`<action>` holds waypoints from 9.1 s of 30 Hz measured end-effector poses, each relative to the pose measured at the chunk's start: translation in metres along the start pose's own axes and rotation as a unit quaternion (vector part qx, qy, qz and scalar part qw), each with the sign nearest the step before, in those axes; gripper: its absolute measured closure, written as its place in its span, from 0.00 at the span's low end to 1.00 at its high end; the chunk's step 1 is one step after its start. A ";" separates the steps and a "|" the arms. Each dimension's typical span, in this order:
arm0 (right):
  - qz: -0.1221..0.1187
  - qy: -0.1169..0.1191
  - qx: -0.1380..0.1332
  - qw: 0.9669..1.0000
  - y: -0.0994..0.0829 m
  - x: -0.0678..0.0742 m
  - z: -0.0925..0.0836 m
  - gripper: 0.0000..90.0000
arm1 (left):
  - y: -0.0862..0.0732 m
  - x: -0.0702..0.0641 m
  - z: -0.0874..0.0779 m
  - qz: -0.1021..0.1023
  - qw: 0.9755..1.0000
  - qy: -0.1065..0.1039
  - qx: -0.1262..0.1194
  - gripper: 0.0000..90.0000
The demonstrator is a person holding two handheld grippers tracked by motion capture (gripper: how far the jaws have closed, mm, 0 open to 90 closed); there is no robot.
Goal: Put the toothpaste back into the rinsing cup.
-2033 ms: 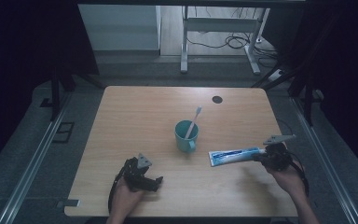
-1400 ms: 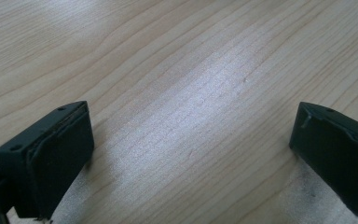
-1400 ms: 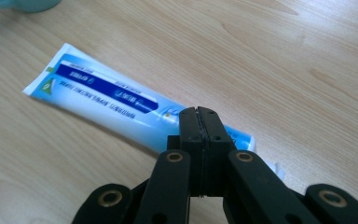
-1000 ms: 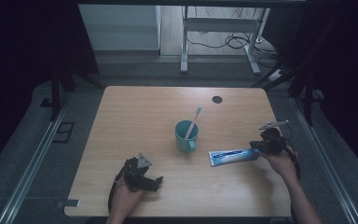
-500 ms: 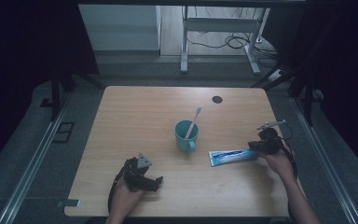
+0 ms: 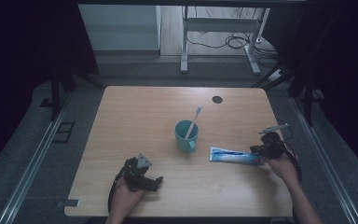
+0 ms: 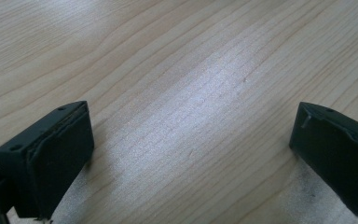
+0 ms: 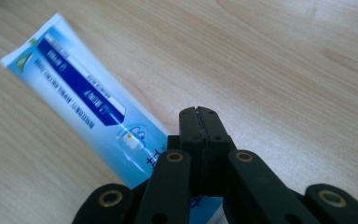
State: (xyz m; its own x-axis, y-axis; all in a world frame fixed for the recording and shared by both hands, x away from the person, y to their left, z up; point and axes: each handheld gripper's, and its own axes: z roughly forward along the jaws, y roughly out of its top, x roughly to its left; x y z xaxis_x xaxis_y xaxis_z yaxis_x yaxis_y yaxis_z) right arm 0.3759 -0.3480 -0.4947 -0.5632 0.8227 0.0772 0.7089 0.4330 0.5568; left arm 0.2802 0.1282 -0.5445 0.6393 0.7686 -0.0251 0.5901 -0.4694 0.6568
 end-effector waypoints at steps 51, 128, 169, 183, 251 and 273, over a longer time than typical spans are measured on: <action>-0.038 0.026 0.008 0.999 -0.032 0.039 -0.033 0.71 | 0.000 0.000 0.000 0.002 1.000 0.000 0.000 0.00; -0.053 0.011 0.197 0.979 0.039 0.061 0.025 0.78 | 0.000 0.000 0.000 0.000 1.000 0.000 0.000 0.00; -0.090 0.046 0.017 0.995 0.052 0.079 -0.031 0.78 | 0.000 0.000 0.000 0.002 1.000 0.000 0.002 0.00; -0.091 0.061 -0.046 0.993 0.062 0.088 -0.038 0.78 | 0.000 0.000 0.000 0.002 1.000 0.001 0.001 0.00; -0.112 0.105 -0.219 0.963 0.140 0.150 -0.024 0.78 | 0.000 0.001 0.000 0.004 1.000 0.000 0.001 0.00; -0.101 0.101 -0.257 0.956 0.164 0.163 -0.008 0.78 | 0.000 0.001 0.000 0.004 1.000 0.000 0.000 0.00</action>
State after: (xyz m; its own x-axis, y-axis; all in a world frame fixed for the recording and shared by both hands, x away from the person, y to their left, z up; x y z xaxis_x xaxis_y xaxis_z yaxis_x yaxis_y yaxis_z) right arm 0.3968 -0.1459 -0.3842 -0.7746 0.6302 0.0540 0.3031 0.2949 0.9062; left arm 0.2806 0.1286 -0.5445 0.6435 0.7652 -0.0199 0.5855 -0.4753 0.6567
